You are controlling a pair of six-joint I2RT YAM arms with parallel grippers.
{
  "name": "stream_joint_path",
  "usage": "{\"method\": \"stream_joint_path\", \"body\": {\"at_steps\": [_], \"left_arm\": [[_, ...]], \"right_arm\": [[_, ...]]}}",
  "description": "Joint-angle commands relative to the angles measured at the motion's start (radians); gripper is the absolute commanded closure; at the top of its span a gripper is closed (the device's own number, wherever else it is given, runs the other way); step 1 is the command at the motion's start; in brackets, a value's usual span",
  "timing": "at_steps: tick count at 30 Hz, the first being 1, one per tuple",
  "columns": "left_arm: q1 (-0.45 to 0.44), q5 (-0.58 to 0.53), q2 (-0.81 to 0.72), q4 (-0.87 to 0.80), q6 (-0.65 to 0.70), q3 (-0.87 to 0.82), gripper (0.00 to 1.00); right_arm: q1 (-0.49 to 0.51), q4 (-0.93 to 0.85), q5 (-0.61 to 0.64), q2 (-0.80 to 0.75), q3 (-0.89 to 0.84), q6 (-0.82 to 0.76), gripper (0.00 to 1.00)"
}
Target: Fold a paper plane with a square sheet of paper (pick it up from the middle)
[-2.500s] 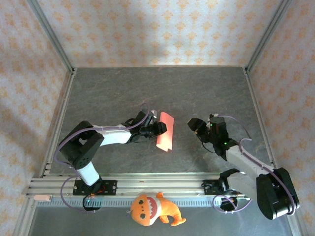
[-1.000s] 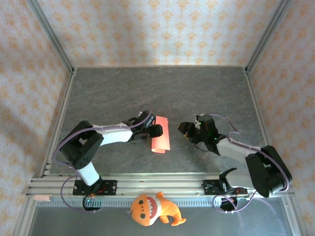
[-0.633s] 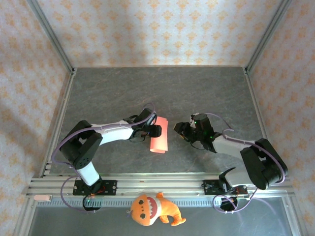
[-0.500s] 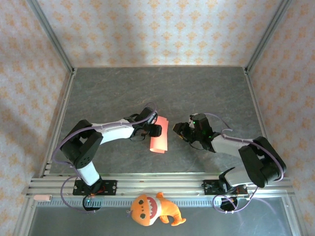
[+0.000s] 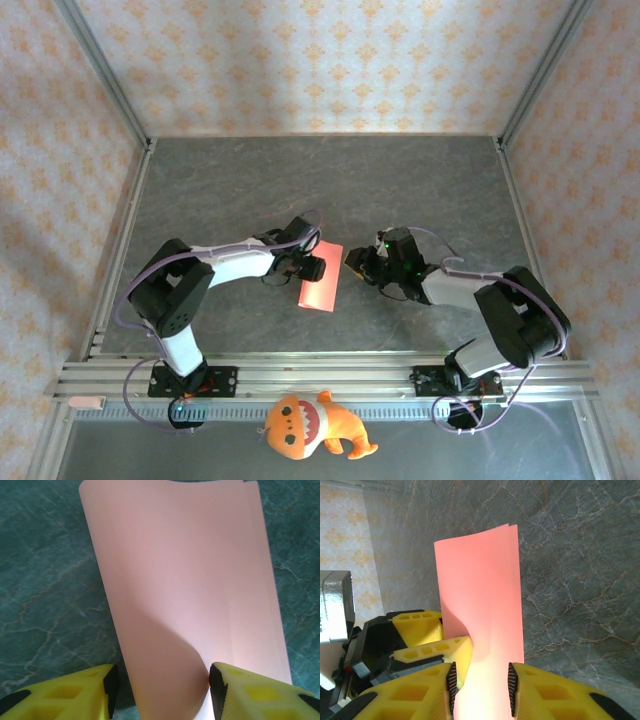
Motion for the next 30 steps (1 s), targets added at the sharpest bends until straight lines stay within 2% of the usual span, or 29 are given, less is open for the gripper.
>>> {"method": "stream_joint_path", "body": {"at_steps": [1,4,12,14,18,30], "left_arm": [[0.013,-0.016,0.026,-0.048,0.022,0.020,0.44],[0.014,-0.012,0.028,-0.038,0.007,0.022,0.44],[0.015,0.070,0.037,-0.008,0.089,0.011,0.41],[0.015,0.060,0.037,-0.009,0.106,0.010,0.41],[0.017,0.040,0.046,-0.010,0.107,0.017,0.40],[0.017,0.022,0.071,0.027,0.096,-0.005,0.38]], "right_arm": [[0.008,0.023,-0.013,0.023,0.034,0.004,0.67],[0.014,0.016,-0.005,0.038,0.049,0.004,0.68],[0.015,-0.050,0.077,0.046,0.062,-0.008,0.73],[0.015,-0.046,0.094,0.032,0.046,-0.004,0.73],[0.015,-0.017,0.050,0.040,0.040,0.002,0.73],[0.015,-0.024,0.096,0.008,0.003,0.018,0.73]]}}
